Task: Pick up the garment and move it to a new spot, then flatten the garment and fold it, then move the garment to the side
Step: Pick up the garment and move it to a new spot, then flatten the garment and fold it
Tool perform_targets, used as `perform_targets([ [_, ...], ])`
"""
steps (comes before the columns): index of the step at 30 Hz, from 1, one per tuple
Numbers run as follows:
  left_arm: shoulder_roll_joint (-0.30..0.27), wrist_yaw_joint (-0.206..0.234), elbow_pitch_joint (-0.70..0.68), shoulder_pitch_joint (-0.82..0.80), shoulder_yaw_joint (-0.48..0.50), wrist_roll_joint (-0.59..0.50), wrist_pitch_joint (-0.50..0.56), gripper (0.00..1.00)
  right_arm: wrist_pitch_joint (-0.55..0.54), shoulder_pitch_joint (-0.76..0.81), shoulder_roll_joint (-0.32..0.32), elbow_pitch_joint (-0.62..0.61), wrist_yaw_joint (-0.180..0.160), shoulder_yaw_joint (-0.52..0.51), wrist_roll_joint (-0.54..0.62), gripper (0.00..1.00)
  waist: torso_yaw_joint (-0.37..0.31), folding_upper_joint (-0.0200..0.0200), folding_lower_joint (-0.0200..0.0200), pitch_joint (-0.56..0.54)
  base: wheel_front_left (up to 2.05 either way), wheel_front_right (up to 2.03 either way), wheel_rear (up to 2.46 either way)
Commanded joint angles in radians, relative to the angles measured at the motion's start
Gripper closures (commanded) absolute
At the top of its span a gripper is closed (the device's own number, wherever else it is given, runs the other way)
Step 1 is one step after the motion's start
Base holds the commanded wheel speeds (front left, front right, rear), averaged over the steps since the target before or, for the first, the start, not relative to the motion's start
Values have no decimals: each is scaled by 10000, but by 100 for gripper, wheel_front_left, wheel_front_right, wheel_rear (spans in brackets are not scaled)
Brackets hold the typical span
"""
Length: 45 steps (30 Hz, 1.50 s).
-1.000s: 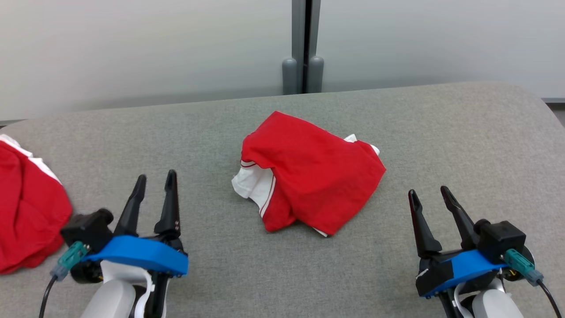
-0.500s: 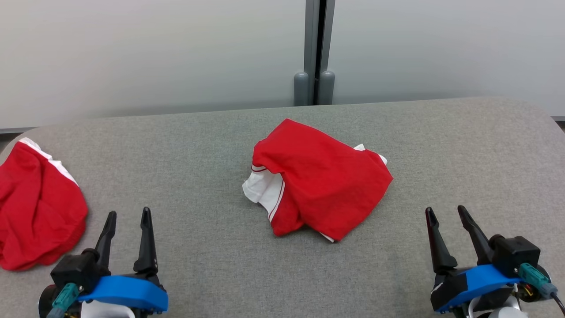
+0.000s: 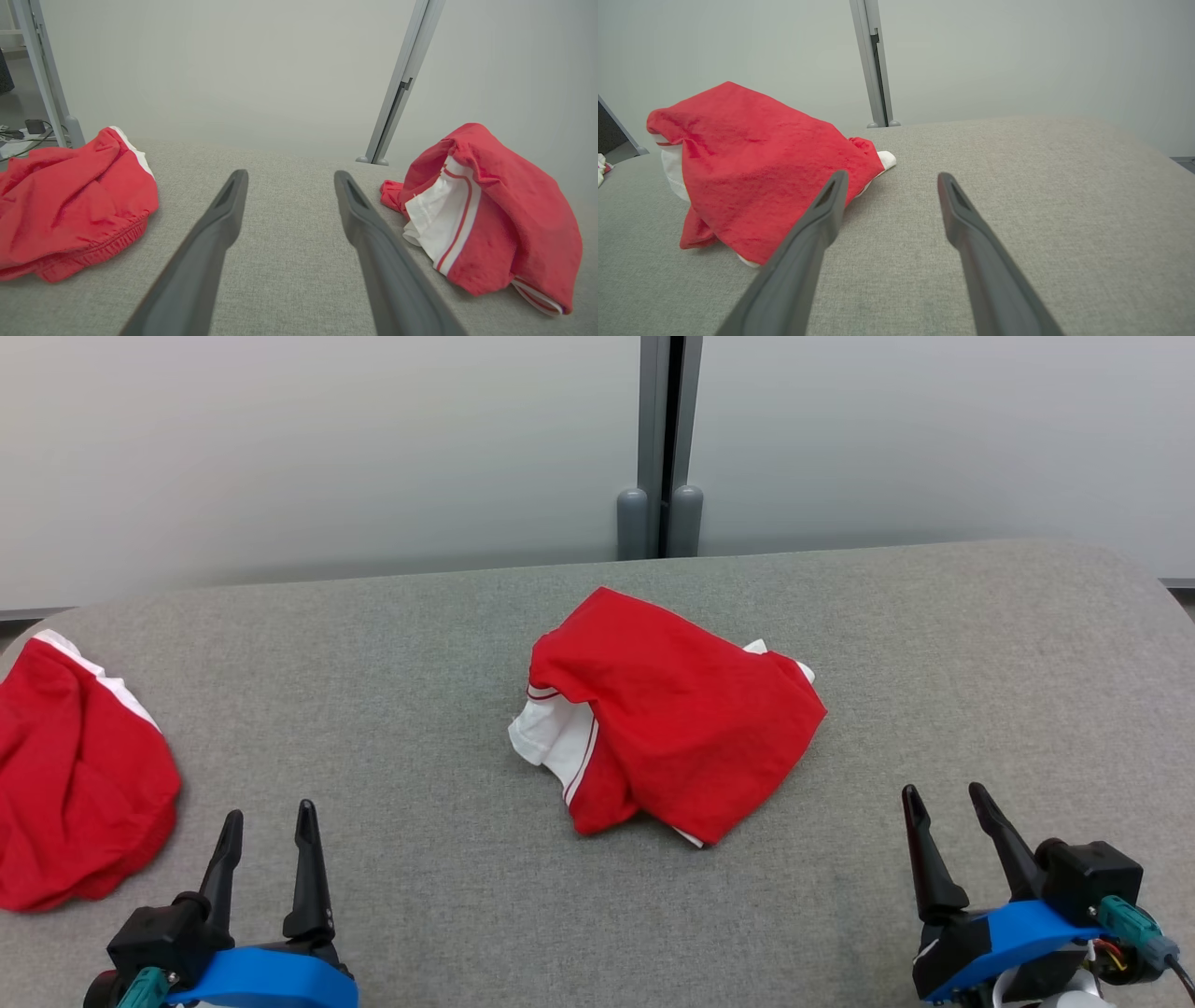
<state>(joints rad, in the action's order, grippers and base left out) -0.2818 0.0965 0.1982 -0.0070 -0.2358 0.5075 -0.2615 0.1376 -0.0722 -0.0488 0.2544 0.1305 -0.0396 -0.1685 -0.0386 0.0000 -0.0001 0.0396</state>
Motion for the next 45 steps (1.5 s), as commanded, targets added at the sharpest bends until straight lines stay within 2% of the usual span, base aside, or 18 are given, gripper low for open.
perform_targets([
  [1,-17,30,-27,-61,9,-67,3,0,-4,51,-29,33,5,6,-22,0,-5,0,1,6,0,0,0],
  [12,-80,153,-297,-159,-65,0,180,0,-160,-589,-28,-6,5,292,-154,0,-65,0,1,225,0,0,0],
  [16,-123,176,-513,-306,-119,-54,263,0,-1041,-1454,-30,29,5,479,-183,0,-30,0,1,548,0,0,0],
  [18,-132,161,-676,-525,-190,-97,309,0,-2046,-2427,-28,271,5,386,-400,0,94,0,1,867,0,0,0],
  [21,-125,105,-835,-804,-291,-186,382,0,-3109,-3542,-28,833,5,127,-637,0,295,0,1,1291,0,0,0],
  [26,-9,-60,-960,-1377,-585,-326,421,0,-4205,-5376,-23,2368,5,-691,98,0,790,0,1,1991,0,0,0],
  [29,140,-172,-942,-1750,-779,-409,354,0,-4503,-6194,-174,3297,5,-1253,732,0,1143,0,1,2334,0,0,0],
  [35,321,-424,-711,-2233,-1071,-518,225,0,-4724,-7069,-423,5029,5,-2022,1681,0,1690,0,1,2789,0,0,0],
  [45,342,-598,-351,-2418,-1105,-552,108,0,-4694,-7348,-484,7074,4,-2418,2212,0,1929,0,1,2923,0,0,0],
])
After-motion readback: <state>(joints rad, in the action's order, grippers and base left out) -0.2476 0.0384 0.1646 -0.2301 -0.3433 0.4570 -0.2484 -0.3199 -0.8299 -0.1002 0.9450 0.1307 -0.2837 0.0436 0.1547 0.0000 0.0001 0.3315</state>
